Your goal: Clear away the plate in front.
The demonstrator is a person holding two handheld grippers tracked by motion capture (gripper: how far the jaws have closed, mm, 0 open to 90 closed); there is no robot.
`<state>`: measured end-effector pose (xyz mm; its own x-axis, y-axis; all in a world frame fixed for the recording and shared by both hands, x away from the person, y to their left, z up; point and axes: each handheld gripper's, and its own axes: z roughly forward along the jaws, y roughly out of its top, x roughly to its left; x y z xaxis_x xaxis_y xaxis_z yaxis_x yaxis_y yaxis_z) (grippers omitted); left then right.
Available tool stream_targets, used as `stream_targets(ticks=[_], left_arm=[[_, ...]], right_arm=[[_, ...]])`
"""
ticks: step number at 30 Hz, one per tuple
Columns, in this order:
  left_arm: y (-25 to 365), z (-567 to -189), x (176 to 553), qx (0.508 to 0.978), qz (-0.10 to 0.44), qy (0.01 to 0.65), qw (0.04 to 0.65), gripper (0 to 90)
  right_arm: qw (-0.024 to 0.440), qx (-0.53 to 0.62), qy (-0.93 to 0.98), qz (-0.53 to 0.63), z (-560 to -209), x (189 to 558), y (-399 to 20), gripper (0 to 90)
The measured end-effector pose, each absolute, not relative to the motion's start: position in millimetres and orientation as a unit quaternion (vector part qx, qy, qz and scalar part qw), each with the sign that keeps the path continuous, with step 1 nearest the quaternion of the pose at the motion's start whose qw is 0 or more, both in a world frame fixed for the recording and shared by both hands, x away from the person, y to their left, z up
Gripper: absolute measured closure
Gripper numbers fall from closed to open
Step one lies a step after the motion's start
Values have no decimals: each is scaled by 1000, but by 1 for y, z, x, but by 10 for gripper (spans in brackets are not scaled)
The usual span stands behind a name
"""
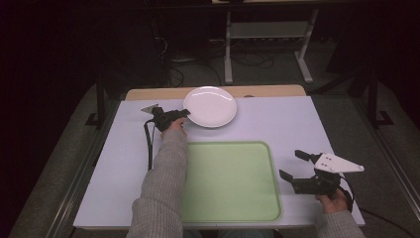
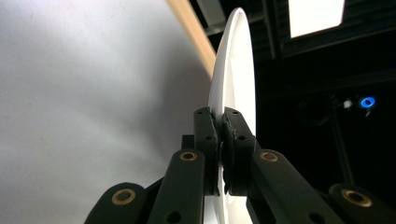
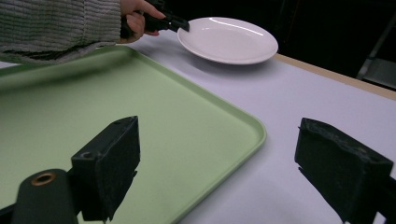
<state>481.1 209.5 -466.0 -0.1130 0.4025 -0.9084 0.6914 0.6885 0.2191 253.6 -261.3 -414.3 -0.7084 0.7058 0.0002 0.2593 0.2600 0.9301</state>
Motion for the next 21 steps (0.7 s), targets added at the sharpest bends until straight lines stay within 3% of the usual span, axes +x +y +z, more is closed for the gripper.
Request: stream_targets(ticks=[21], left_arm=[[240, -456, 457, 358, -144, 733, 560, 870]], right_arm=[[219, 322, 760, 521, -414, 253, -262, 133]])
